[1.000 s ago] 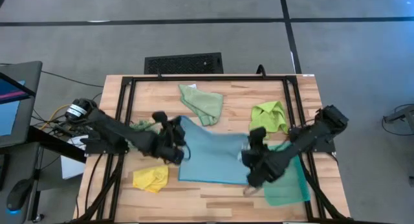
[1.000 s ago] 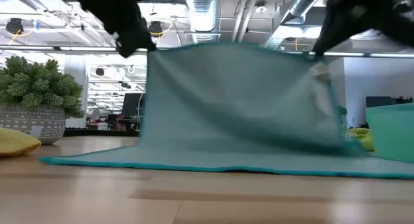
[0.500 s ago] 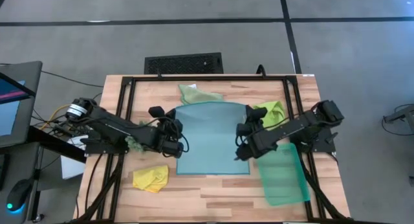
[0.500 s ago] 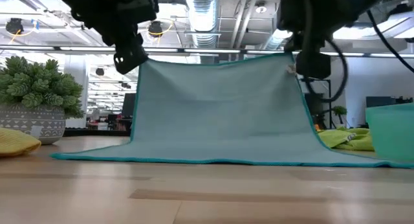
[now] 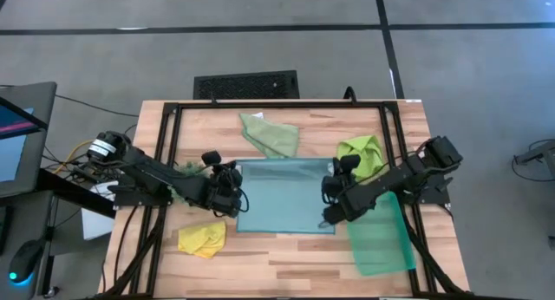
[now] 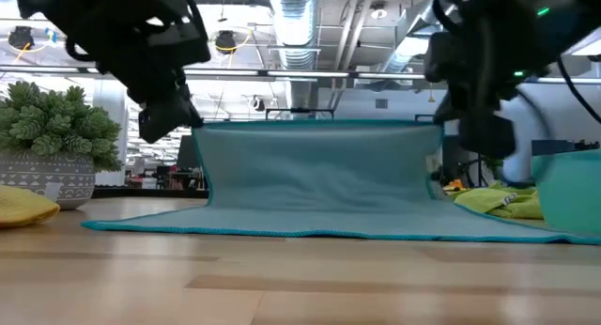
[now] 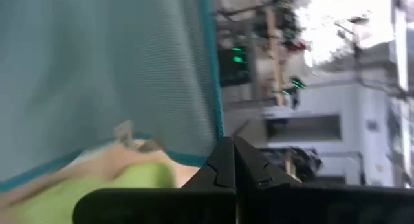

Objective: Fold microfiber towels
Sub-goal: Fold the blue microfiber cloth

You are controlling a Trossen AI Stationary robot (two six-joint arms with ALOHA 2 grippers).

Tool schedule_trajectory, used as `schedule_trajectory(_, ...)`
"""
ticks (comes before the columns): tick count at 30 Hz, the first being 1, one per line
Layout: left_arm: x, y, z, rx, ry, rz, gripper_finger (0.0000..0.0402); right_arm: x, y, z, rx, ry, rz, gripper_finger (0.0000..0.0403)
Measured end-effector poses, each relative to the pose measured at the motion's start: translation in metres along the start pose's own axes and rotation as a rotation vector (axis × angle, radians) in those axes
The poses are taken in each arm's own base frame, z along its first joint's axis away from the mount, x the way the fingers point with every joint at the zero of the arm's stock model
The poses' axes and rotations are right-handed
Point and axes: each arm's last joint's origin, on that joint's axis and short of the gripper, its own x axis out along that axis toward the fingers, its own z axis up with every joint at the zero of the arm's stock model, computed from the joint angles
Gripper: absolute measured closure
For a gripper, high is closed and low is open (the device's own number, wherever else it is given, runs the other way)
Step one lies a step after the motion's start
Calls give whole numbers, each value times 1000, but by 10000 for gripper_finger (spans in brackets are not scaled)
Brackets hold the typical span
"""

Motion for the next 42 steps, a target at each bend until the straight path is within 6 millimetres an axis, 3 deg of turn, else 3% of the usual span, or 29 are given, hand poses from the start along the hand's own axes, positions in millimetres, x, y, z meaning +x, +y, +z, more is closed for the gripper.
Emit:
schedule_trajectory(9, -34, -25, 0, 67, -69, -308, 401, -37, 24, -3, -147, -60, 284, 396)
schedule_trajectory(14, -53, -32, -5, 73, -99, -387, 401, -53, 30, -2, -185, -141, 339, 396)
schedule_trajectory(25, -67, -38, -9, 88, -129, -449, 401, -63, 24, 11, -313, -179, 424, 395)
schedule_trajectory(35, -76, -56, -19, 93, -83, -701, 401, -72, 27, 16, -389, -198, 625, 395)
schedule_trajectory(42, -82, -52, -20, 92, -162, -621, 401, -72, 15, 22, -431, -274, 575, 395)
